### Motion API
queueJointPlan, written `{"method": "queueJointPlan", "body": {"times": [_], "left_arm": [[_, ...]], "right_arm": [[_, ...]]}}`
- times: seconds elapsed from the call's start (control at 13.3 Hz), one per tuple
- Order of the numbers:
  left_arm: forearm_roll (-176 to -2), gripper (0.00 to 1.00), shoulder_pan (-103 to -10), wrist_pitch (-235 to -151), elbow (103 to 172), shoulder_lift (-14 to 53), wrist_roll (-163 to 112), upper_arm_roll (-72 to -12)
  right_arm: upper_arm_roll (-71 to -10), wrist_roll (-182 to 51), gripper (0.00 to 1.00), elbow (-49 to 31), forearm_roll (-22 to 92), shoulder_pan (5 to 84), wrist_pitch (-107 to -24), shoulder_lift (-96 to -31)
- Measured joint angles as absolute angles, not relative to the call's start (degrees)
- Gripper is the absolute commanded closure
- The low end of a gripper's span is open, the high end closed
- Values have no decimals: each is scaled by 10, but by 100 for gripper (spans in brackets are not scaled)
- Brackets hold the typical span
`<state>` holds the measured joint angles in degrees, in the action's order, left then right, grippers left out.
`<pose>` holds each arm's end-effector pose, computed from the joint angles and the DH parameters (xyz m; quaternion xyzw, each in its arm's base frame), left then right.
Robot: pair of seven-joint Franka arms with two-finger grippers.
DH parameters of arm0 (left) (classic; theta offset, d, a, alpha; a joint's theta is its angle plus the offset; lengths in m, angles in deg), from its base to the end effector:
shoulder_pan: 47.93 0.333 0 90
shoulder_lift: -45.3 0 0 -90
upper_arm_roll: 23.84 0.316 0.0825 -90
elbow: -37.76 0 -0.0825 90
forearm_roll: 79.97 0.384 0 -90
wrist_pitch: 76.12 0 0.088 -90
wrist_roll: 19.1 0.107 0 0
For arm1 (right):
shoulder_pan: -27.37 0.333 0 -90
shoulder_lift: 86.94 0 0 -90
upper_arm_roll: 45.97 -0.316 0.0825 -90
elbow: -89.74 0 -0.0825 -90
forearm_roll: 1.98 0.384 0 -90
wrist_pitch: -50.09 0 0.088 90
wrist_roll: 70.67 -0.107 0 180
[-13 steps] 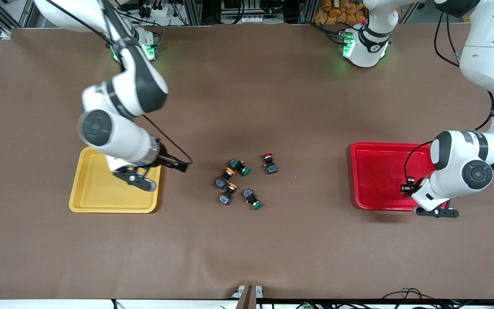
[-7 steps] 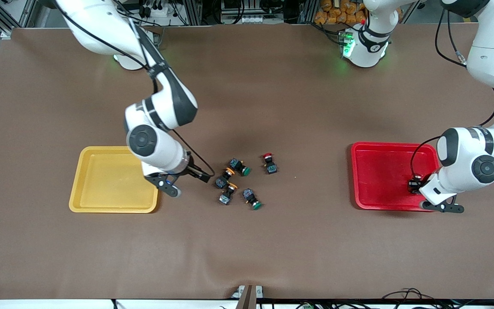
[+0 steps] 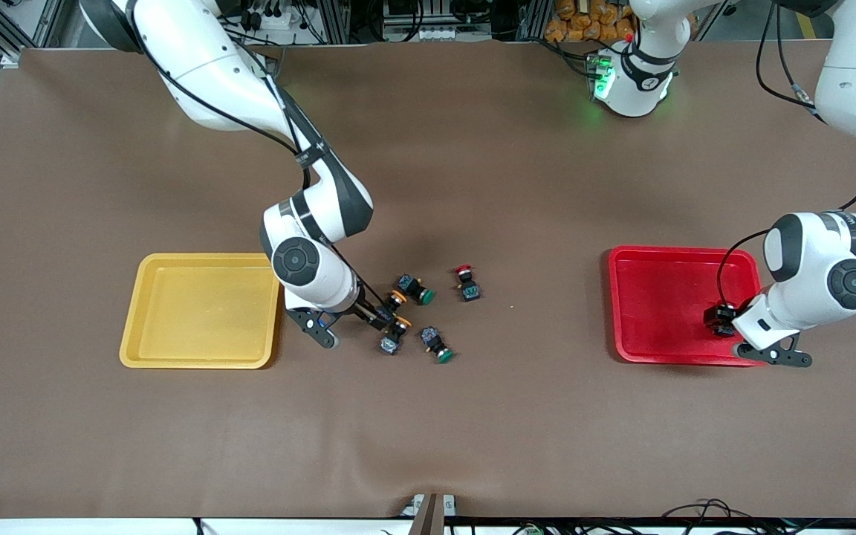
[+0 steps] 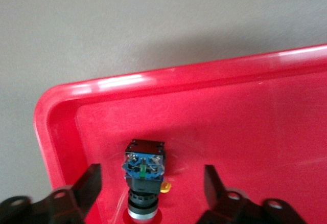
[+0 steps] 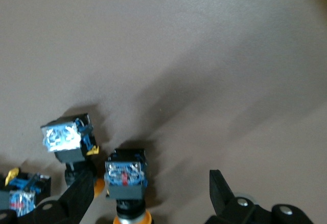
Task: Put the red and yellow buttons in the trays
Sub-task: 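Grasp an orange-capped button with the right gripper while the left gripper returns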
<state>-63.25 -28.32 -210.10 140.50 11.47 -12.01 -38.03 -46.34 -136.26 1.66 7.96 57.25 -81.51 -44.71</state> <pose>0.6489 0.0782 0.2267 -0.9946 0.0977 0.0127 0.0338 0.6120 0.3604 0.2213 -0.9315 0.3572 0.0427 0.0536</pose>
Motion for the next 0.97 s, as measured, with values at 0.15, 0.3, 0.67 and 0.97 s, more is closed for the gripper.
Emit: {"method": "queueJointPlan", "body": {"times": [0.15, 0.3, 0.67, 0.97], "left_arm": [[-632, 0, -283, -2092, 1406, 129, -125, -396], [-632, 0, -283, -2073, 1406, 151, -151, -417], [-632, 0, -284, -2006, 1411, 200, -255, -485], [-632, 0, -286, -1993, 1422, 201, -411, -560]], "right_arm": [[-464, -1385, 0, 22, 80, 574, -837, -432], [-465, -1394, 2, 32, 80, 581, -840, -417], [-464, -1401, 88, 38, 80, 596, -840, -400], [-463, -1401, 100, 40, 80, 596, -840, -400]]}}
